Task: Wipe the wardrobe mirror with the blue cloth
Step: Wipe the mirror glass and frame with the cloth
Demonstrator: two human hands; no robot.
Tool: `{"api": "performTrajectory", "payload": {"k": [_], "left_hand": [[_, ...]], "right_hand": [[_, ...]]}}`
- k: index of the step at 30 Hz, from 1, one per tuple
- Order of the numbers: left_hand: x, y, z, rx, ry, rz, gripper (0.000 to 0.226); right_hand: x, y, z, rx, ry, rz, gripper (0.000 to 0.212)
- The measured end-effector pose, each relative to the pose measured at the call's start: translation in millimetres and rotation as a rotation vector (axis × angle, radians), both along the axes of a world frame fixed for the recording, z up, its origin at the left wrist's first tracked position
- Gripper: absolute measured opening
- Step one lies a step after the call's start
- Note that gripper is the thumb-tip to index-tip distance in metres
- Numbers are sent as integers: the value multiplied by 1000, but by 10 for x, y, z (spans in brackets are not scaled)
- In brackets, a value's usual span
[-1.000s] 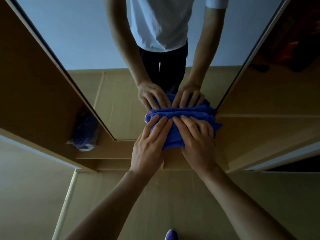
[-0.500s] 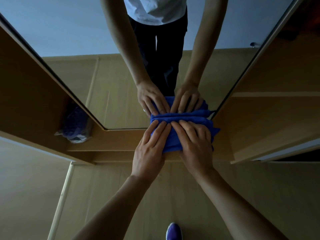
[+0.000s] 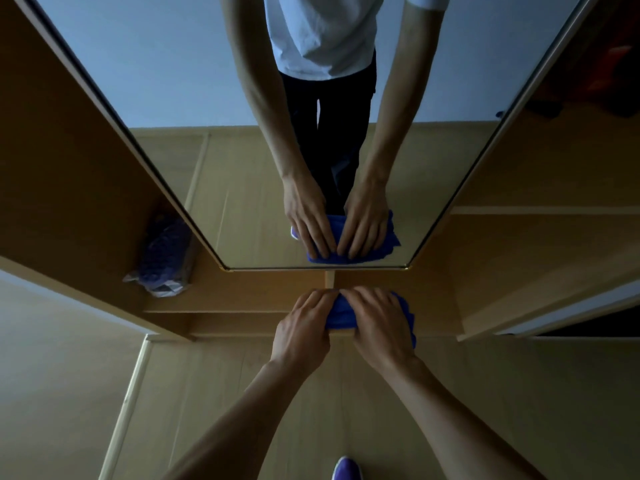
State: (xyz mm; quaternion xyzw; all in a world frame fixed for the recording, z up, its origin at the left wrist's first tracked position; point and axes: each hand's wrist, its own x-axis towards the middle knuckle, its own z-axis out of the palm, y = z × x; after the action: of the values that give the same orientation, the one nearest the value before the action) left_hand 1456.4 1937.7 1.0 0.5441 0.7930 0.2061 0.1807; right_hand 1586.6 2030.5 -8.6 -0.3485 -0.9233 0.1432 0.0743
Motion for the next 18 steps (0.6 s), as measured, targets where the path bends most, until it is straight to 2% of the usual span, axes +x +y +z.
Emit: {"api": "performTrajectory", "payload": {"k": [5,14,18], "left_hand": [[142,-235,345,100,-20,-8,68],[283,-211,1489,287,66,-43,67],[296,-169,1988,376,116,-81,67]], "right_hand": [[157,-215,387,35,8,-42,68],[342,-177,1577,205,95,-57,73],[428,-127,2130,323,164,-37,67]]}}
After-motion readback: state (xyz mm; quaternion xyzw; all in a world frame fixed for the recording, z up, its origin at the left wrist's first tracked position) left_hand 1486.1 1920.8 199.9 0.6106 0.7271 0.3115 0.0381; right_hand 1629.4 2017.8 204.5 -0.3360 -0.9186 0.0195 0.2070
